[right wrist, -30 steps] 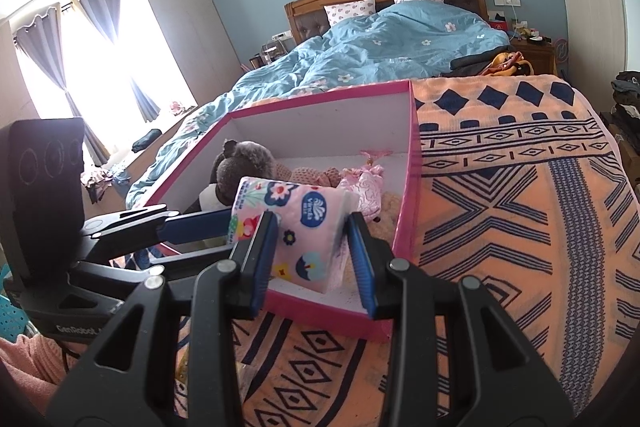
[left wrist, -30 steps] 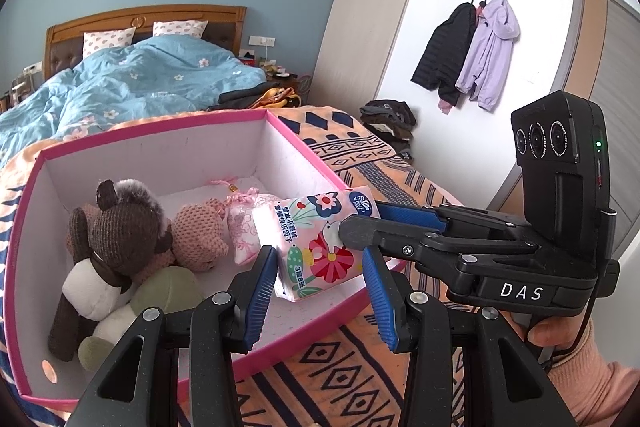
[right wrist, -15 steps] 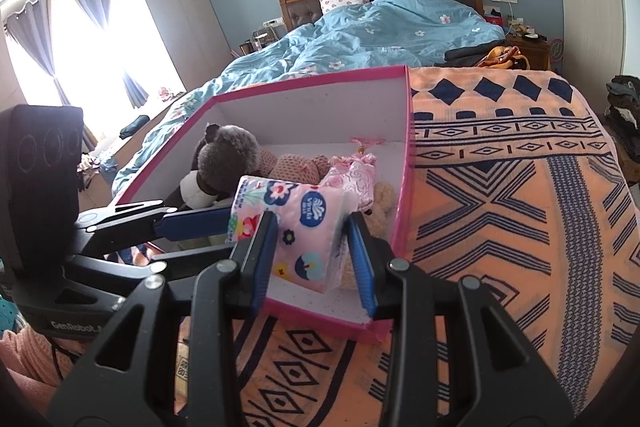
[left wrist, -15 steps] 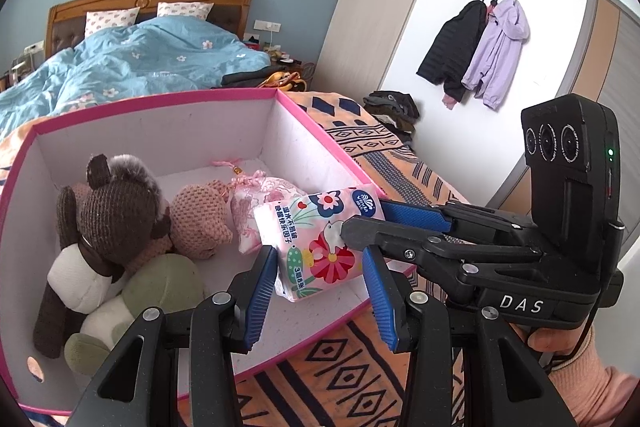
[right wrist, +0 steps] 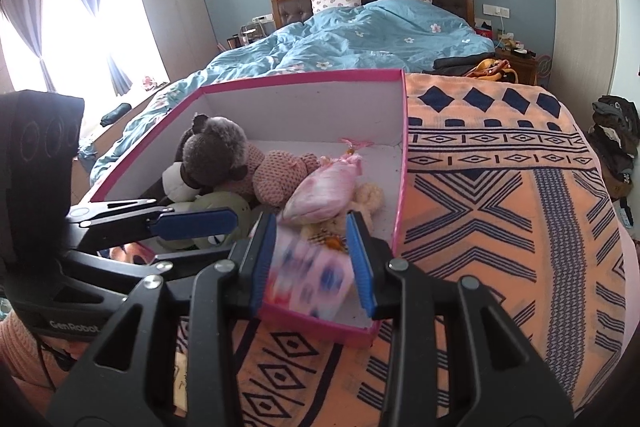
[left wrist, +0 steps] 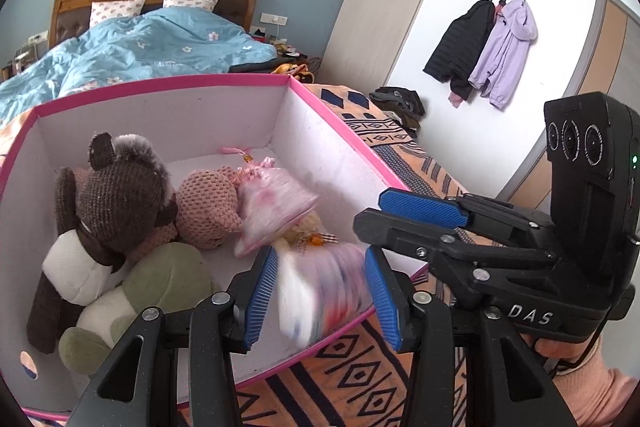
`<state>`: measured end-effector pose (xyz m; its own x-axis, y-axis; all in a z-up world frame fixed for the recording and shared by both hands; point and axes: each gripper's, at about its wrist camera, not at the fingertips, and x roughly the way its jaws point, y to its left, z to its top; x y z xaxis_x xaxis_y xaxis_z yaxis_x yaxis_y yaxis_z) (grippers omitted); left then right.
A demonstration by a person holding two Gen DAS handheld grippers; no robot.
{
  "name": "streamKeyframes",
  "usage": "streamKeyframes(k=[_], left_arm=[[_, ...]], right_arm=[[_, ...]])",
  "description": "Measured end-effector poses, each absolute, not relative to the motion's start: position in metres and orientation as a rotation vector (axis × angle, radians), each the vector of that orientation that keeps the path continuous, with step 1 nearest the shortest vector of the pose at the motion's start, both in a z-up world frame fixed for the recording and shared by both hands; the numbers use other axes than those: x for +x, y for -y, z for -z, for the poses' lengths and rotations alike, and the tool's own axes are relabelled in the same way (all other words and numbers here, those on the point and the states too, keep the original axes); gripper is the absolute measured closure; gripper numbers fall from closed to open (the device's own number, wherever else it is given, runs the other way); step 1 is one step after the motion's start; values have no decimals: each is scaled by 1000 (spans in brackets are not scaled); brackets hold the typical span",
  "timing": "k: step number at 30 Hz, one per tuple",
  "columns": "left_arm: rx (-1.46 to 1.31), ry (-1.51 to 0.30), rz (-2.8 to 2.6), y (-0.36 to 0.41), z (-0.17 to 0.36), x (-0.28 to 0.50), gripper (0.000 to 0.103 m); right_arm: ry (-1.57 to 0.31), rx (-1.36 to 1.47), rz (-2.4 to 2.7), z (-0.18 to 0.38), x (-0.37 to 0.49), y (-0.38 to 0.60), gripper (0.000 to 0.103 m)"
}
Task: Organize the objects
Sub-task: 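Lower the floral pack into the pink box and open both grippers, then withdraw both grippers and move to the cream tissue pack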
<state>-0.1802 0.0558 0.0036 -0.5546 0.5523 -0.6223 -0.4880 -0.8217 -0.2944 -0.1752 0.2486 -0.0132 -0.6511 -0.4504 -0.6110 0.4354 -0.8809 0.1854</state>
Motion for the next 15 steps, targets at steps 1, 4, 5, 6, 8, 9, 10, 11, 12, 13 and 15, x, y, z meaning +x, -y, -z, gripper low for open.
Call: streamKeyframes(k=[1, 4, 5, 6, 8, 9, 10, 11, 12, 13, 15], left_arm=[[-968, 104, -2350, -56, -5, -178, 49], [-918, 48, -2377, -58, -11, -167, 42], [-899, 23, -2393, -59, -14, -162, 36], [-875, 1, -2410, -59, -17, -156, 34], [-835, -19, -2431, -57, -21, -146, 24], [-800, -35, -2445, -55, -25, -138, 24], [-776, -49, -2455, -54, -28, -132, 23], [-752, -61, -2463, -52, -31, -126, 20], [-730, -70, -2470, -49, -34, -118, 16], [-709, -77, -2481, -47, -36, -113, 13], [-670, -96, -2505, -42, -40, -99, 13]], right_arm=[[31, 925, 2486, 13, -174, -249, 64], [40, 914, 2486, 11, -170, -251, 60], [47, 908, 2487, 10, -168, -252, 59], [57, 896, 2483, 8, -165, -255, 57], [75, 875, 2473, 6, -160, -257, 56], [88, 863, 2466, 4, -157, -259, 56], [102, 850, 2453, 2, -153, -261, 55], [113, 839, 2444, 0, -149, -263, 55], [124, 825, 2433, -2, -145, -264, 54], [133, 810, 2417, -3, -140, -266, 52], [152, 789, 2386, -6, -131, -268, 49]])
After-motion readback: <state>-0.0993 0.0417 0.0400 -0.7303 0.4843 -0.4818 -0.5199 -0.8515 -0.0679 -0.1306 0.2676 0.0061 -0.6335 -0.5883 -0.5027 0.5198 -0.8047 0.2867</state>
